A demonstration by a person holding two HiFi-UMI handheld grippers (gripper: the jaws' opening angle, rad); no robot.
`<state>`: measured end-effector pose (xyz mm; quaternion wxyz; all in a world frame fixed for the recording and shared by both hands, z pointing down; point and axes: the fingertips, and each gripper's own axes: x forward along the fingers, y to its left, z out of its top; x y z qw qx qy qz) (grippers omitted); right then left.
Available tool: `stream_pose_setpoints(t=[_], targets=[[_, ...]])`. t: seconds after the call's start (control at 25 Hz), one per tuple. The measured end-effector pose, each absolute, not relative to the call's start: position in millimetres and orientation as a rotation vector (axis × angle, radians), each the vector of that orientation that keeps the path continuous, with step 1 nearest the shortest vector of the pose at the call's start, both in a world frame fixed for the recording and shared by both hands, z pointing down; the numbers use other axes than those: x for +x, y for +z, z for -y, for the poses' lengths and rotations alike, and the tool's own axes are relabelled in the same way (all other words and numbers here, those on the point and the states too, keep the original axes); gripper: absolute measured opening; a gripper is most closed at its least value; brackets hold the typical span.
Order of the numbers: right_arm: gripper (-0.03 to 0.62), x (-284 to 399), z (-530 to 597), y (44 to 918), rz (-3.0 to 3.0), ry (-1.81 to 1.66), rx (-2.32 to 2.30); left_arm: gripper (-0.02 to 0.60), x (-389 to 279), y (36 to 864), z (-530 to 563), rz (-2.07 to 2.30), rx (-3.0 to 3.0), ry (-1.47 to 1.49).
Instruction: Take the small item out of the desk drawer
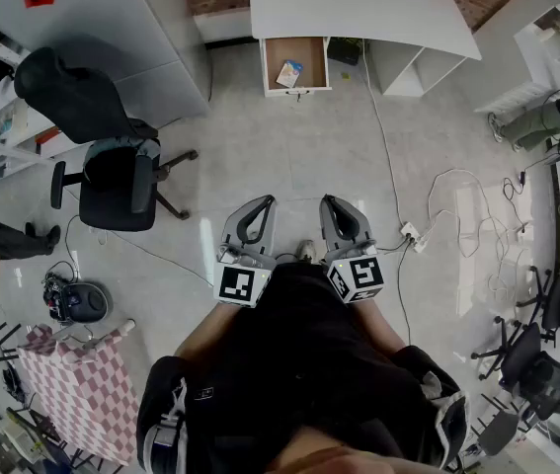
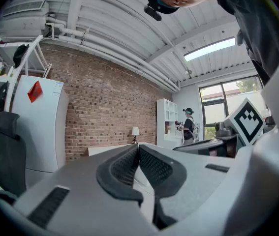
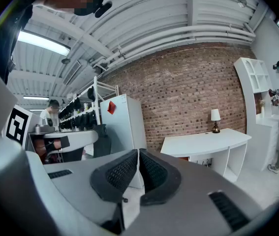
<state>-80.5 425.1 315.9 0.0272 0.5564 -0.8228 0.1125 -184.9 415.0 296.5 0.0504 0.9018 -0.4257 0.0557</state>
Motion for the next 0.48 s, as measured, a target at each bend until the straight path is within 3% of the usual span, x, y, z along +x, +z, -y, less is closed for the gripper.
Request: stream_pose_setpoints(t=[0.48], targets=[[0.032,-61,-424,317,2.559,0.346,1.710,0.009,-164,300,-414,1.306,2.739,0.185]])
